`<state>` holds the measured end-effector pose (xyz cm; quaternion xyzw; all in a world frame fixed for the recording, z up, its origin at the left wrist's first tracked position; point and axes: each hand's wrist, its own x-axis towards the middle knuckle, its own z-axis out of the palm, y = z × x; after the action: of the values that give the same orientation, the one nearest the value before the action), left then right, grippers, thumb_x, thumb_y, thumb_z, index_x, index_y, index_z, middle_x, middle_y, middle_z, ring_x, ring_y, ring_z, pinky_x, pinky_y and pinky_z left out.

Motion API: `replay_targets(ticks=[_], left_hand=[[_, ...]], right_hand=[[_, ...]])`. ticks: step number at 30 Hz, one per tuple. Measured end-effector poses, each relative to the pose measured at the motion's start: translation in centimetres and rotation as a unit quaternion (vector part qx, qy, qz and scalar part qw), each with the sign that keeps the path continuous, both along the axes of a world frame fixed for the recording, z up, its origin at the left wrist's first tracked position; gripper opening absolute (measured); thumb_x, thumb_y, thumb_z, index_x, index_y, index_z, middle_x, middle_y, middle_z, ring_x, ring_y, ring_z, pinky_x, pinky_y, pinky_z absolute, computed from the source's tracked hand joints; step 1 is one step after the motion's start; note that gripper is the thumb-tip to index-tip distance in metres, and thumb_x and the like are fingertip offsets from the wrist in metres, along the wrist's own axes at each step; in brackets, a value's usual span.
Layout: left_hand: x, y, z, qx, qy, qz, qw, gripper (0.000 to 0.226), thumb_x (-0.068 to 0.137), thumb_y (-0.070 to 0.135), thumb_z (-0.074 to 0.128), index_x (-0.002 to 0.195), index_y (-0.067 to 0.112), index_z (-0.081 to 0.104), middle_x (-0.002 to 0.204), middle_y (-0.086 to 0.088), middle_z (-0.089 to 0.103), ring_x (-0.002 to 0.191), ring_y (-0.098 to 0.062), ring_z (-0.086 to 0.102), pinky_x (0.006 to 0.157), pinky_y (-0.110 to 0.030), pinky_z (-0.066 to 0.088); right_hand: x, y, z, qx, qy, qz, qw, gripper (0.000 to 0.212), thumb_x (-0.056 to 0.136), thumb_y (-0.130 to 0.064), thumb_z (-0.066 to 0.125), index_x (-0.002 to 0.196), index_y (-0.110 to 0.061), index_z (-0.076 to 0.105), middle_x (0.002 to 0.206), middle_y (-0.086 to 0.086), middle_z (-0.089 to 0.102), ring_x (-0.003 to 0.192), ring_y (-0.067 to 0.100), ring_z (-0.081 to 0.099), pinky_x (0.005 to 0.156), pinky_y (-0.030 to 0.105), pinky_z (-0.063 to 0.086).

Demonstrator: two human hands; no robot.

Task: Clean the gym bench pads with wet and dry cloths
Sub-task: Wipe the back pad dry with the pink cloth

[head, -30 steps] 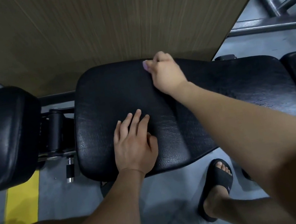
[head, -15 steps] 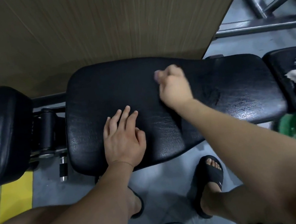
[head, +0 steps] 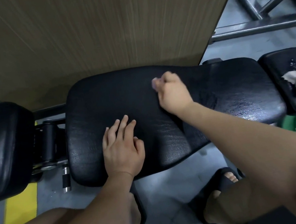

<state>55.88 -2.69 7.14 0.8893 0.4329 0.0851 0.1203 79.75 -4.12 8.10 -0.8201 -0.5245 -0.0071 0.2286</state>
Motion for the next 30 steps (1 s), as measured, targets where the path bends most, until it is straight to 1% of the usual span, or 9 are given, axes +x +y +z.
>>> replay_targets(ticks=[3,8,11,14,18,20,23,26,30], left_hand=[[0.0,0.1,0.0,-0.001,-0.002,0.001,1.0,0.054,0.092,0.032,0.04,0.144,0.028,0.051,0.16,0.009,0.039,0.151,-0.016,0.025,0.127,-0.044,0.014],[-0.1,0.3,-0.4,0.006,-0.007,-0.007,1.0,0.053,0.092,0.031,0.04,0.144,0.026,0.051,0.16,0.006,0.04,0.15,-0.019,0.027,0.126,-0.045,0.016],[-0.1,0.3,-0.5,0.016,-0.018,-0.005,1.0,0.054,0.089,0.03,0.043,0.142,0.025,0.054,0.158,0.005,0.043,0.148,-0.021,0.032,0.124,-0.047,0.02],[0.0,0.4,-0.7,0.025,-0.027,-0.005,0.999,0.054,0.088,0.03,0.045,0.14,0.024,0.056,0.157,0.005,0.045,0.147,-0.021,0.035,0.123,-0.047,0.022],[-0.1,0.5,-0.7,0.015,-0.021,-0.008,1.0,0.055,0.088,0.032,0.043,0.142,0.026,0.054,0.158,0.007,0.042,0.149,-0.02,0.031,0.125,-0.046,0.019],[-0.1,0.5,-0.7,0.01,-0.019,-0.009,1.0,0.057,0.087,0.033,0.042,0.142,0.026,0.053,0.159,0.007,0.041,0.15,-0.019,0.029,0.125,-0.045,0.018],[-0.2,0.5,-0.8,0.016,-0.023,-0.008,1.0,0.057,0.086,0.033,0.042,0.142,0.026,0.054,0.159,0.007,0.042,0.149,-0.02,0.031,0.125,-0.045,0.018],[-0.2,0.6,-1.0,0.019,-0.034,-0.006,0.999,0.055,0.088,0.032,0.043,0.141,0.024,0.056,0.157,0.005,0.046,0.148,-0.021,0.033,0.124,-0.047,0.02],[-0.3,0.4,-0.8,0.011,-0.029,-0.009,0.999,0.054,0.09,0.032,0.042,0.142,0.025,0.055,0.156,0.005,0.047,0.148,-0.021,0.033,0.125,-0.046,0.019]], right_hand=[[1.7,0.1,-0.4,-0.003,-0.06,0.119,0.991,0.018,0.099,-0.017,0.058,0.107,-0.01,0.072,0.093,0.011,0.057,0.084,0.033,0.055,0.068,0.034,0.05],[3.9,3.6,-0.2,-0.025,-0.01,-0.12,0.992,0.019,0.094,-0.009,0.048,0.098,-0.008,0.067,0.103,0.015,0.053,0.098,0.034,0.05,0.074,0.029,0.034],[-1.0,4.4,-1.0,0.018,-0.003,0.035,0.999,0.035,0.094,-0.021,0.038,0.096,-0.005,0.069,0.095,0.009,0.053,0.088,0.019,0.045,0.074,0.024,0.034],[-0.7,4.0,-0.6,0.001,-0.044,0.178,0.983,0.027,0.101,-0.021,0.051,0.106,-0.008,0.073,0.094,0.009,0.055,0.085,0.023,0.05,0.071,0.029,0.044],[2.7,7.3,0.5,-0.03,-0.016,-0.004,0.999,0.021,0.102,-0.015,0.051,0.111,-0.008,0.068,0.112,0.013,0.053,0.109,0.03,0.051,0.085,0.029,0.042],[1.5,8.8,0.3,-0.035,-0.001,-0.054,0.998,0.019,0.099,-0.01,0.052,0.109,-0.008,0.068,0.115,0.013,0.052,0.111,0.03,0.049,0.084,0.028,0.04],[-1.5,7.8,0.1,-0.027,-0.004,0.069,0.997,0.019,0.095,-0.01,0.053,0.105,-0.01,0.07,0.108,0.013,0.055,0.103,0.03,0.053,0.086,0.035,0.049],[-0.3,4.0,0.0,-0.007,-0.031,0.182,0.983,0.021,0.097,-0.014,0.06,0.112,-0.014,0.075,0.1,0.008,0.057,0.09,0.028,0.055,0.078,0.032,0.051],[2.7,-0.2,0.5,-0.008,-0.059,0.056,0.997,0.019,0.096,-0.012,0.061,0.108,-0.013,0.075,0.095,0.01,0.057,0.084,0.035,0.056,0.073,0.043,0.056]])
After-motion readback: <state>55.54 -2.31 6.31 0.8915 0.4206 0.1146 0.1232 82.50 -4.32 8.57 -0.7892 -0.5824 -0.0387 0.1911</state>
